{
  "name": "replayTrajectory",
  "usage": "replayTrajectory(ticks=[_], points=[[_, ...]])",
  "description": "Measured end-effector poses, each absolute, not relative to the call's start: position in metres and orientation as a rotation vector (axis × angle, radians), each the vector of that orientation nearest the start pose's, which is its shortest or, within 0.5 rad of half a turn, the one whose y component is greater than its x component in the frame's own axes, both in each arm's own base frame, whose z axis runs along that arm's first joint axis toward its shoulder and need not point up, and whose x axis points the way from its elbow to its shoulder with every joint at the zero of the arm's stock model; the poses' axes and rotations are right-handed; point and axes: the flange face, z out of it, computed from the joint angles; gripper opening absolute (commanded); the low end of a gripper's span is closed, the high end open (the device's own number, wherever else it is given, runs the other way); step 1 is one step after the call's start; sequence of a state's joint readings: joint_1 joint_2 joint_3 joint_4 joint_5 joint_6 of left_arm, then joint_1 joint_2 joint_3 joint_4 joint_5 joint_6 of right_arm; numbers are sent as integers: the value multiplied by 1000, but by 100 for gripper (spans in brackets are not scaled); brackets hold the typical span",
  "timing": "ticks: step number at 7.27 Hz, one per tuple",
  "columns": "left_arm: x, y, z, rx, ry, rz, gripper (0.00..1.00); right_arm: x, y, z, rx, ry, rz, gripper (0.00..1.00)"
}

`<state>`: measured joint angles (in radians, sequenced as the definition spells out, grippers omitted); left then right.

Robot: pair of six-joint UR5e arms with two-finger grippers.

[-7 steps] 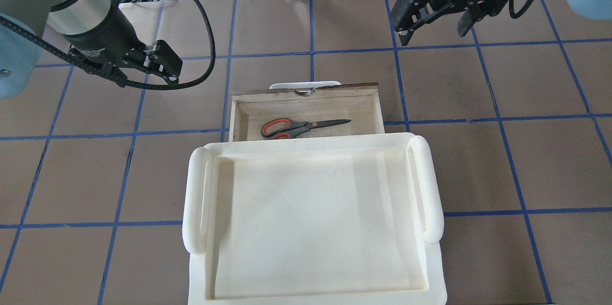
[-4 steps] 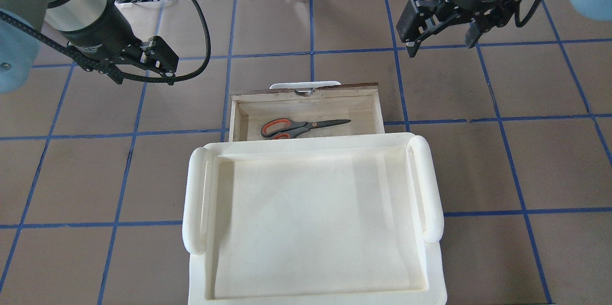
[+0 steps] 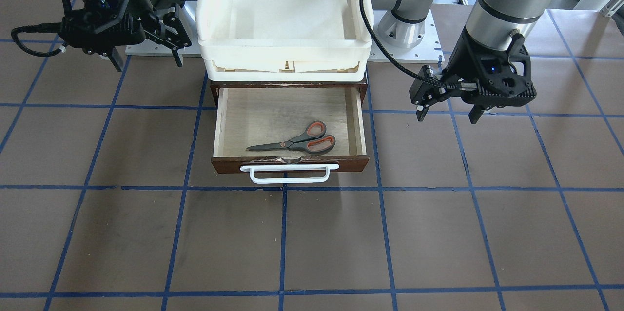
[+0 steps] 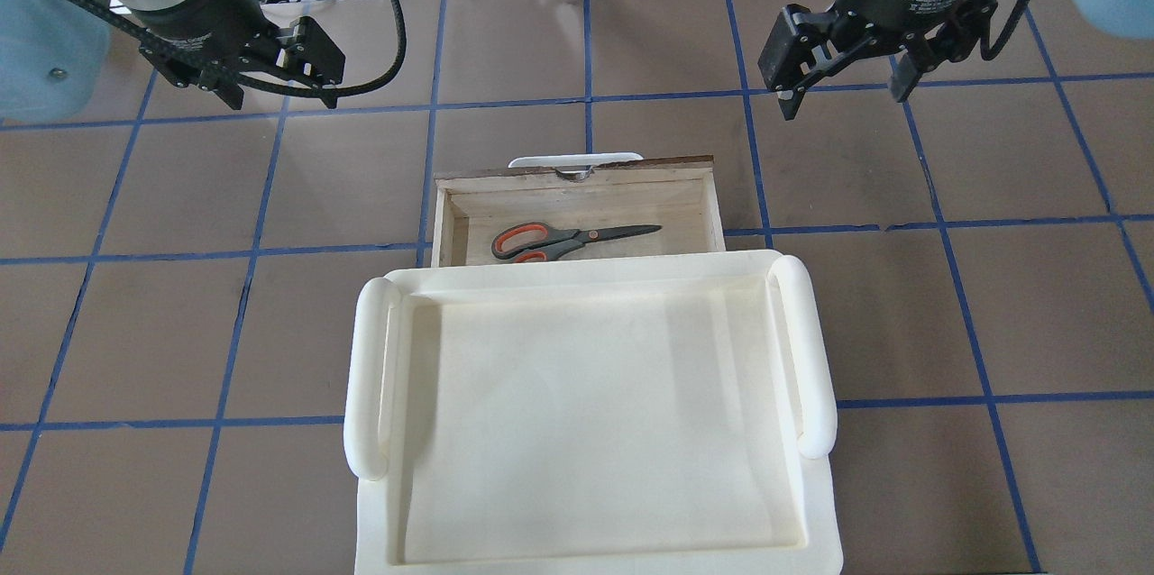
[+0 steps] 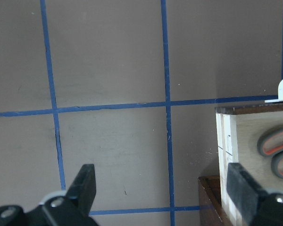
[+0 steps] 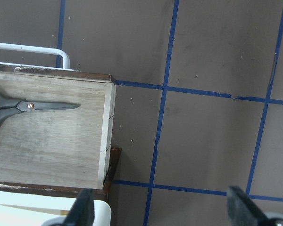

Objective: Put scissors in drawer and close it
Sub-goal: 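Move the left gripper over the drawer's white handle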

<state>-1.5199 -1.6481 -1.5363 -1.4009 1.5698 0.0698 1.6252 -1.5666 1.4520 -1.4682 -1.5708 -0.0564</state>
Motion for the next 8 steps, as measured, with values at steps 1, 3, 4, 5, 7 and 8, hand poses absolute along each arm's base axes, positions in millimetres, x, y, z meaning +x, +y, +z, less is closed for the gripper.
replayTrajectory(ticks=[1, 3, 4, 5, 7, 8], points=[[-118, -556, 478, -12, 3134, -194, 100, 160, -485, 533, -114, 3137, -22, 100], [-155, -579, 456, -67, 3144, -203, 100, 161, -487, 527, 19, 3136, -48, 100], [-175, -591, 439, -71, 3149, -235, 100, 162, -487, 523, 67, 3134, -52, 100], [-195, -602, 418, -68, 3153, -249, 100, 162, -487, 519, 89, 3134, -49, 100], [-230, -615, 375, -101, 3152, -216, 100, 161, -487, 517, 98, 3135, -46, 100], [-245, -621, 355, -127, 3153, -212, 100, 161, -487, 517, 96, 3136, -46, 100]])
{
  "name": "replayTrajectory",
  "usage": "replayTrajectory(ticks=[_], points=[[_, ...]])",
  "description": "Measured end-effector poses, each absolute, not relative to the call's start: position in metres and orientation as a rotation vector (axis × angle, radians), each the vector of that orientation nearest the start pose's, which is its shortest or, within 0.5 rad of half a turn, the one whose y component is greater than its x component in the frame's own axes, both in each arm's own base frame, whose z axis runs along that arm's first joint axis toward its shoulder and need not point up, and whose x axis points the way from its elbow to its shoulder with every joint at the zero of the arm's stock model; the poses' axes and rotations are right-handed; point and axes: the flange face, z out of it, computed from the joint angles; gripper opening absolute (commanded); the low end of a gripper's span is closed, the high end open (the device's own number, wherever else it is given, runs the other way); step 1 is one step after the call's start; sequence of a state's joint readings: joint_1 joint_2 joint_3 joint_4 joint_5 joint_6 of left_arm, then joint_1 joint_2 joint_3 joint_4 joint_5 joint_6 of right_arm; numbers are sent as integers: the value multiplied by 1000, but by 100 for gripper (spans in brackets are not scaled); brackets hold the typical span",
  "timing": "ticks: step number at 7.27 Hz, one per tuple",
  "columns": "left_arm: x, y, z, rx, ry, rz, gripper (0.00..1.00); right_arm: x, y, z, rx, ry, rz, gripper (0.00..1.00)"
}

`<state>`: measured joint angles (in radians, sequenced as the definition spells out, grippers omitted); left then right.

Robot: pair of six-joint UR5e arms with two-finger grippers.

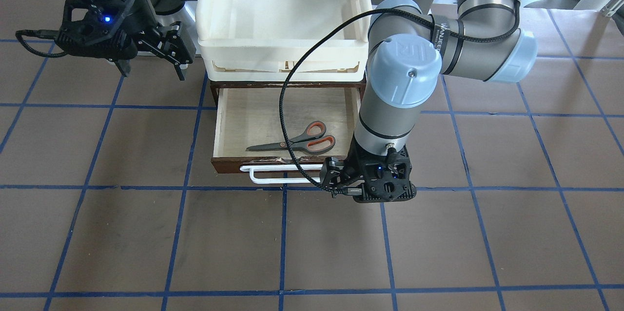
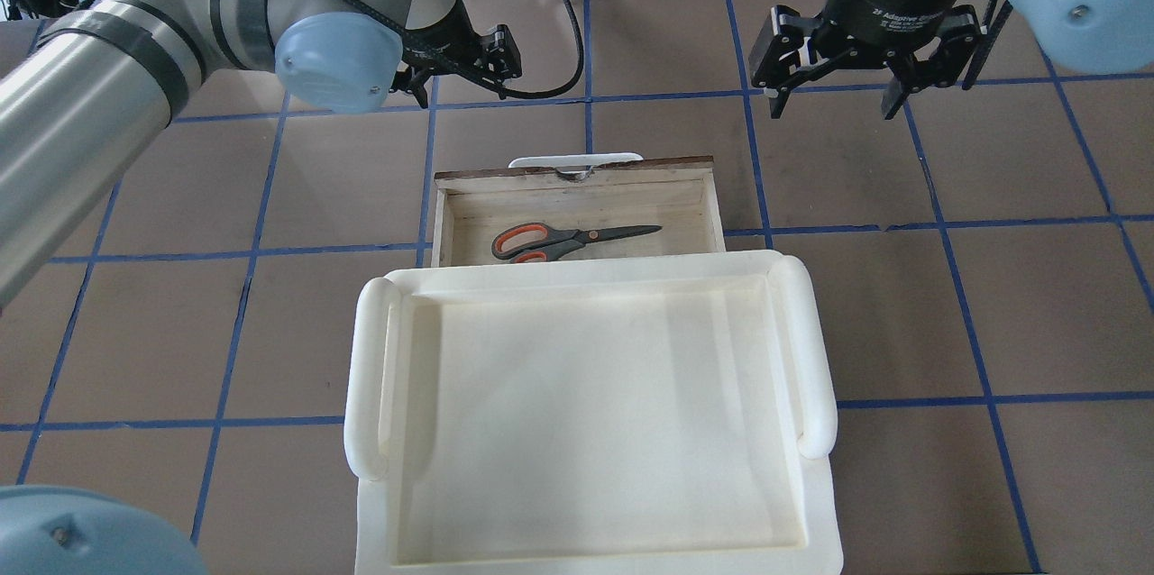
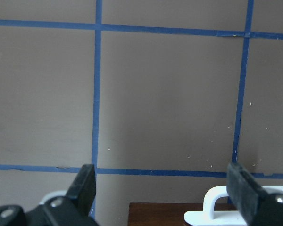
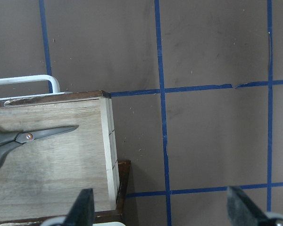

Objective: Put scissors in drawer and close it
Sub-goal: 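Move the left gripper over the drawer's white handle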

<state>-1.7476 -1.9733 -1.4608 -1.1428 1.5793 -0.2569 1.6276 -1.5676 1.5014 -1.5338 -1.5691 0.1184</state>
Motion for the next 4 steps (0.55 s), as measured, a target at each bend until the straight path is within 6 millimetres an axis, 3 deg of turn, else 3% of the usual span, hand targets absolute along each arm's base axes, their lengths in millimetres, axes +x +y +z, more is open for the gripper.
replayTrajectory(ticks=[4], points=[[-294, -628, 292, -254, 3148, -157, 100, 162, -489, 519, 83, 3133, -75, 100]])
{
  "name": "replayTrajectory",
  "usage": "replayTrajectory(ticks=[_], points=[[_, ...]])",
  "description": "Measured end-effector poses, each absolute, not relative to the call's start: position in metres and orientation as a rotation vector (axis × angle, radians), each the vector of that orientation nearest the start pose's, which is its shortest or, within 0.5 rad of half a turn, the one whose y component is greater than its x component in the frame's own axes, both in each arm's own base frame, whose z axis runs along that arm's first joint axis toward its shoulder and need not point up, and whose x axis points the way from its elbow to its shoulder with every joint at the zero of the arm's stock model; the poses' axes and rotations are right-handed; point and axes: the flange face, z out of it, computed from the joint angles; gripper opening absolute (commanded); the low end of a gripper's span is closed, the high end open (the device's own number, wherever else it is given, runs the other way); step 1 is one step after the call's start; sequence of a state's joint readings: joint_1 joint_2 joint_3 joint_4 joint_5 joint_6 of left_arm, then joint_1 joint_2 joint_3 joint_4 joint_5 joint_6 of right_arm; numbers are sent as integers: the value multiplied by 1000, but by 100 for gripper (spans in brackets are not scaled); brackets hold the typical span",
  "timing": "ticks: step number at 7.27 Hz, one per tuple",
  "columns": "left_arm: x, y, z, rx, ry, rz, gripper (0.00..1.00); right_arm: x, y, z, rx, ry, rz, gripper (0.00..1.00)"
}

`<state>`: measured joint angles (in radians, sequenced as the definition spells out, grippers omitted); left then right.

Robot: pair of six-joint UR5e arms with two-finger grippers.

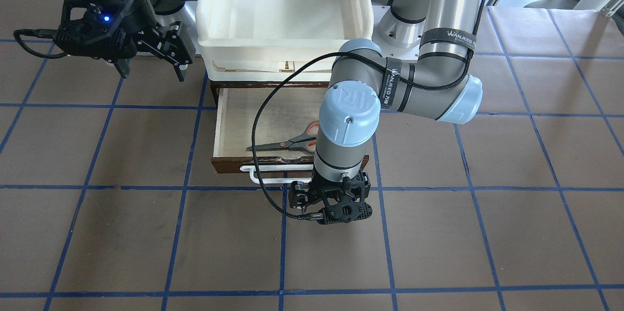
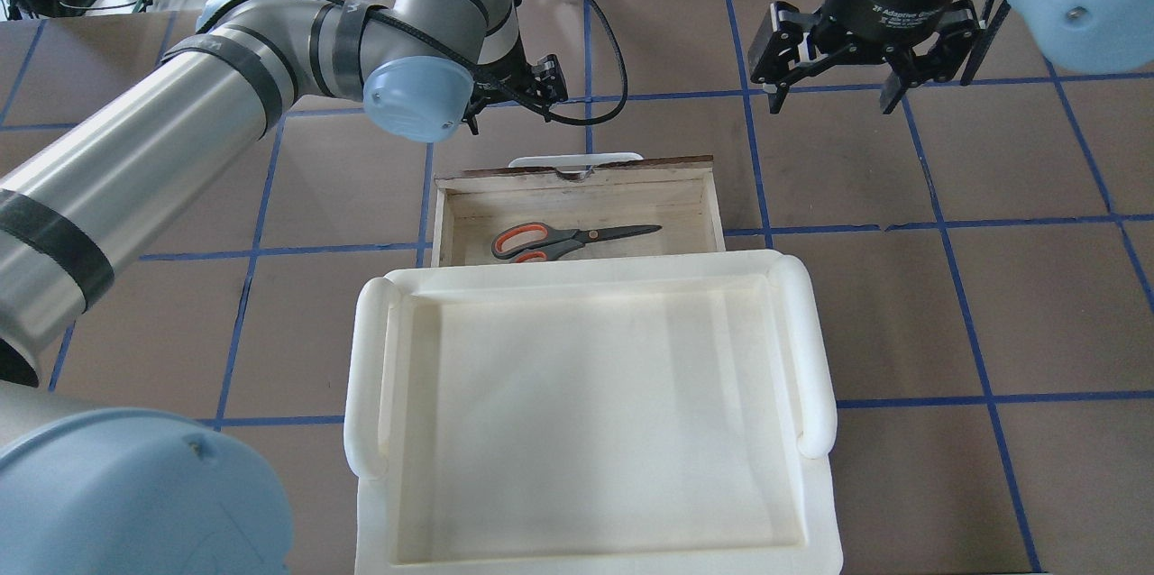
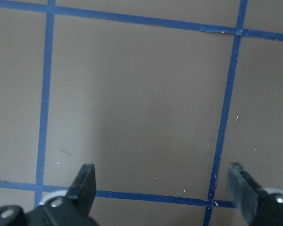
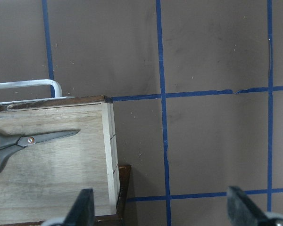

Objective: Put scissors in drawer and close it
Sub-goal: 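Move the left gripper over the drawer's white handle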

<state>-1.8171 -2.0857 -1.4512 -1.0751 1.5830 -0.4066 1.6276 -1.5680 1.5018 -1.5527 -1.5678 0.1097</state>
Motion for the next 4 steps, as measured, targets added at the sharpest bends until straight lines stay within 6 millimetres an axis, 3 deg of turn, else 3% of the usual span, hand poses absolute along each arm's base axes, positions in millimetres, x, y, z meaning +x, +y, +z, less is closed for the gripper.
replayTrajectory(ticks=[4], points=[[-305, -620, 271, -374, 3119, -6, 100, 162, -488, 520, 81, 3132, -83, 100]])
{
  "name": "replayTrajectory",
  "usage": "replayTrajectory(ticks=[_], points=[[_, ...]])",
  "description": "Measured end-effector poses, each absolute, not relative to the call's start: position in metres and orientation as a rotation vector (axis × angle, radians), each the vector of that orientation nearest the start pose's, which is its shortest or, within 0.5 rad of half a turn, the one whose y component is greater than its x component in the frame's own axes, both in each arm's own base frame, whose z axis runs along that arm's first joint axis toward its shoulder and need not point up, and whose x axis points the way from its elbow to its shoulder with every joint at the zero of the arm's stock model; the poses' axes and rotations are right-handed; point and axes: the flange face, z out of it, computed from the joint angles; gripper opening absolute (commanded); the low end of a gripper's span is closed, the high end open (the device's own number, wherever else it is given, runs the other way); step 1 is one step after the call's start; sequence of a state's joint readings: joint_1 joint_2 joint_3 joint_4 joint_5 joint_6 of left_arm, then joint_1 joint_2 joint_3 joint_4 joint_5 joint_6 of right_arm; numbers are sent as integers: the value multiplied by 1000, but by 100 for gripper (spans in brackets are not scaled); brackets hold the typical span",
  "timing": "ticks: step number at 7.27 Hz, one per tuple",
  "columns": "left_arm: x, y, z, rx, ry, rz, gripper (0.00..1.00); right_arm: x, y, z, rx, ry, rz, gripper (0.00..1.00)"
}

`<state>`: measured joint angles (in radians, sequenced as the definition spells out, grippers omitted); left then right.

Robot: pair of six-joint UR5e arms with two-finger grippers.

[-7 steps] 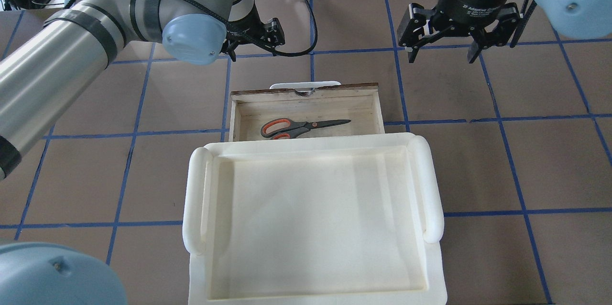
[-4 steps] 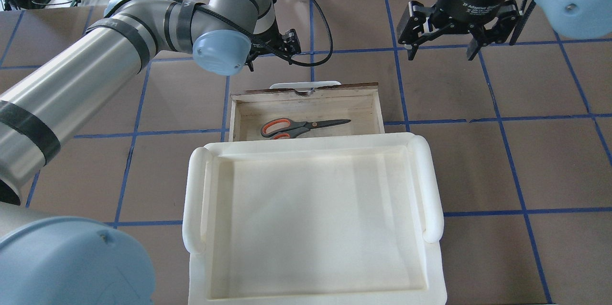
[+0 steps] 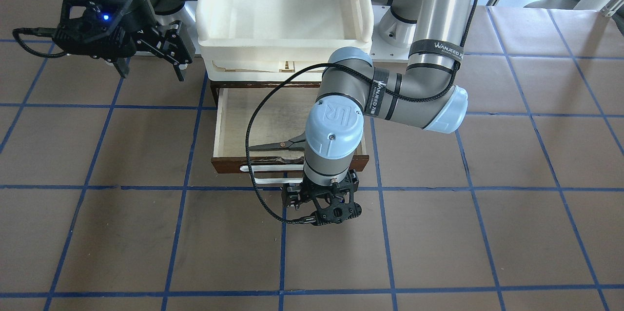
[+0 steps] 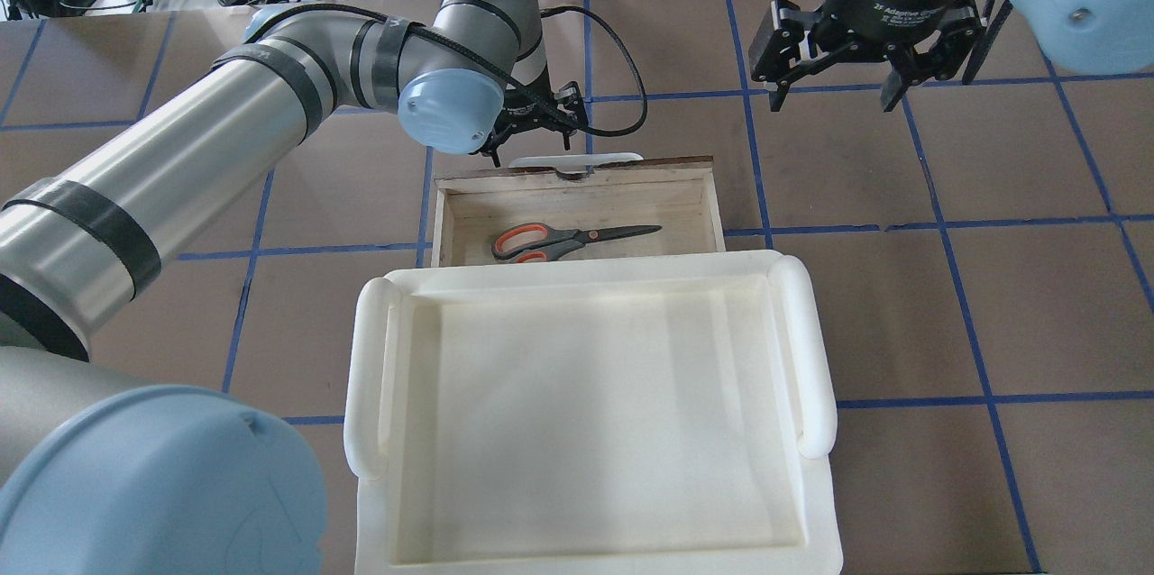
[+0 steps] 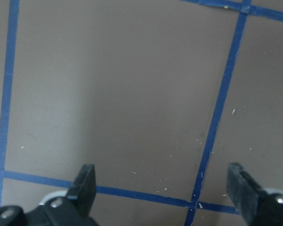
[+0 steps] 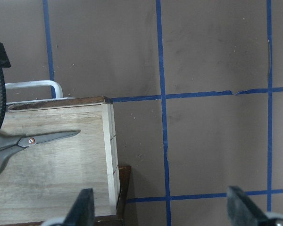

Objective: Put scissors in drawer and close it

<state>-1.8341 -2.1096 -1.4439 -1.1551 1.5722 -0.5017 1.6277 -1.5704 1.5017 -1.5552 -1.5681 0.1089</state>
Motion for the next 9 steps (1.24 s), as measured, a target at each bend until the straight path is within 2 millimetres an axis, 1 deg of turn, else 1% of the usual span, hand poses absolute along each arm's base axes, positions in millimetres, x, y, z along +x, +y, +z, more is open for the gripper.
replayTrajectory(ticks=[2, 5, 9], points=[[-304, -614, 276, -405, 3107, 46, 100, 162, -488, 520, 83, 3133, -84, 100], [-304, -611, 280, -418, 3108, 106, 100, 161, -487, 521, 86, 3133, -85, 100], [-304, -609, 296, -446, 3095, 218, 100, 161, -488, 521, 88, 3132, -89, 100]])
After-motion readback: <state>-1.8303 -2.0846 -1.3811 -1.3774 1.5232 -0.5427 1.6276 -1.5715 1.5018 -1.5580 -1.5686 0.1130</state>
